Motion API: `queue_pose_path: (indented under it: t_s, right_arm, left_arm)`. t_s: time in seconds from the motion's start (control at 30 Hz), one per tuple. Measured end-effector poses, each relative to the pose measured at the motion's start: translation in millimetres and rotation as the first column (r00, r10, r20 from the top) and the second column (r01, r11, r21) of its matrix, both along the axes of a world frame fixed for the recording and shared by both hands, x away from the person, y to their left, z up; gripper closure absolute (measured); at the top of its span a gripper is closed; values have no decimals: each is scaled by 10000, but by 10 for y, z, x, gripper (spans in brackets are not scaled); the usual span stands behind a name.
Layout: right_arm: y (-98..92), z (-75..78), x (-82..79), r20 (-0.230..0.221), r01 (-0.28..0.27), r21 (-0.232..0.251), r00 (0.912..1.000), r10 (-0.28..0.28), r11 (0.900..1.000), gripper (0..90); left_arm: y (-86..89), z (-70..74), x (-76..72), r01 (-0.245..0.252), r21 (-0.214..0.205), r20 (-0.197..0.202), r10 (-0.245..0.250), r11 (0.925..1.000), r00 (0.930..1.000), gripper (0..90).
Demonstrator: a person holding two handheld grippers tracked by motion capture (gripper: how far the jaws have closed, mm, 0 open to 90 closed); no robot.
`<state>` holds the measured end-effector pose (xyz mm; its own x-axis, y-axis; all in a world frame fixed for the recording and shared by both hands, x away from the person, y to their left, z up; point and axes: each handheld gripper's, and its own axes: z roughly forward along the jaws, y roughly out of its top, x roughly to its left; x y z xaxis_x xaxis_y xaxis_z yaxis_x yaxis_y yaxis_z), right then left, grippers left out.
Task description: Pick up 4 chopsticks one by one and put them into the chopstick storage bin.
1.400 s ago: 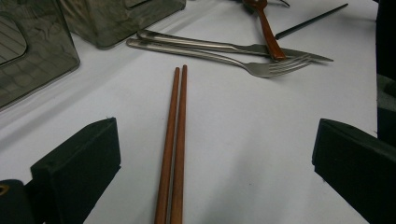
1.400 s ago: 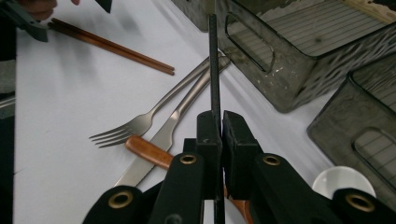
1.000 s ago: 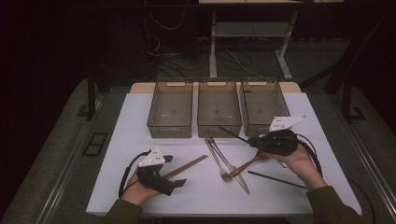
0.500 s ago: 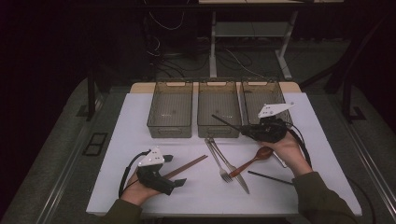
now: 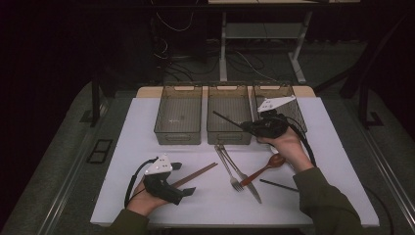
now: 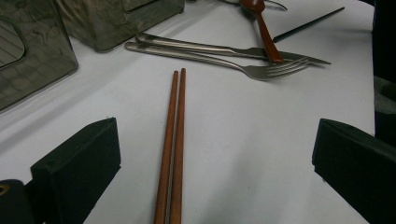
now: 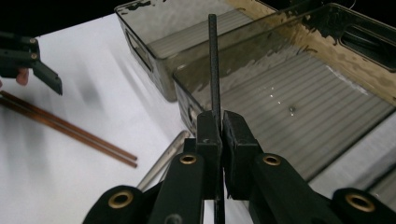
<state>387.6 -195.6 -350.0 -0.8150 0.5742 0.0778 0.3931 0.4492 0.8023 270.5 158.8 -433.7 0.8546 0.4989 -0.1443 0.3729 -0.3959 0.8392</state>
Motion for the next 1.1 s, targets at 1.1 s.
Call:
queue_pose_path:
  t_s: [1.1]
  right_arm:
    - [990,160,568,-451,290,-545,9985,-315,9981,855]
  left_arm:
    - [-5,10,-5,172,-91,-22,-172,9998,9998,0]
